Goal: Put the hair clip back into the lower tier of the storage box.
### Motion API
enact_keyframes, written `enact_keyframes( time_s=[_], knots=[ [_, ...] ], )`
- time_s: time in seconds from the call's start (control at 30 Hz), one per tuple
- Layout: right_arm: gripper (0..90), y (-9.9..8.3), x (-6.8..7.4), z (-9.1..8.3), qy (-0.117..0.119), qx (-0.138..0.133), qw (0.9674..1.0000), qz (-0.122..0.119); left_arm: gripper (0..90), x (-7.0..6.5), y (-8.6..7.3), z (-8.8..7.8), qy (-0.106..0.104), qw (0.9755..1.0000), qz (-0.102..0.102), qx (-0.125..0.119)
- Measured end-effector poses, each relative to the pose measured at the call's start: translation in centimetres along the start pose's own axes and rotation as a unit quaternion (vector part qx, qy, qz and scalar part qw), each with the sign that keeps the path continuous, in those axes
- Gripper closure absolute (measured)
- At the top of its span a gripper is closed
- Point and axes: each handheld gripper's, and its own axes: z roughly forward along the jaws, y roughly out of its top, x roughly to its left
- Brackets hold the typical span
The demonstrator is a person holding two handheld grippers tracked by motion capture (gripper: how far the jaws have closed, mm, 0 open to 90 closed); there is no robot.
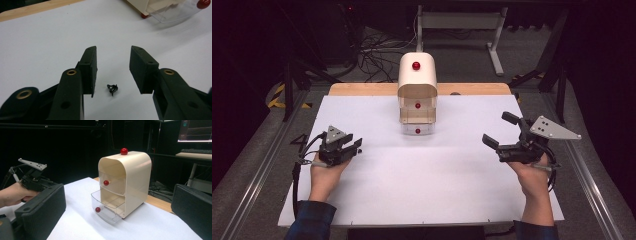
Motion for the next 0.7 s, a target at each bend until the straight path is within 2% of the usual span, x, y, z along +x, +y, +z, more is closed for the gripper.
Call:
enact_keyframes(
  time_s=[0.2, 0.7],
  knots=[
    [0.2, 0.0, 0.0, 0.0, 0.0, -0.002, 1.0, 0.001, 59.0, -0.2, -0.3, 0.7, 0.005, 0.9998, 0.011, 0.017],
    [0.3, 0.1, 0.0, -0.2, 0.0, -0.003, 1.0, -0.002, 62.5, 0.1, -0.7, 1.6, 0.009, 0.9987, 0.013, 0.049]
  ],
)
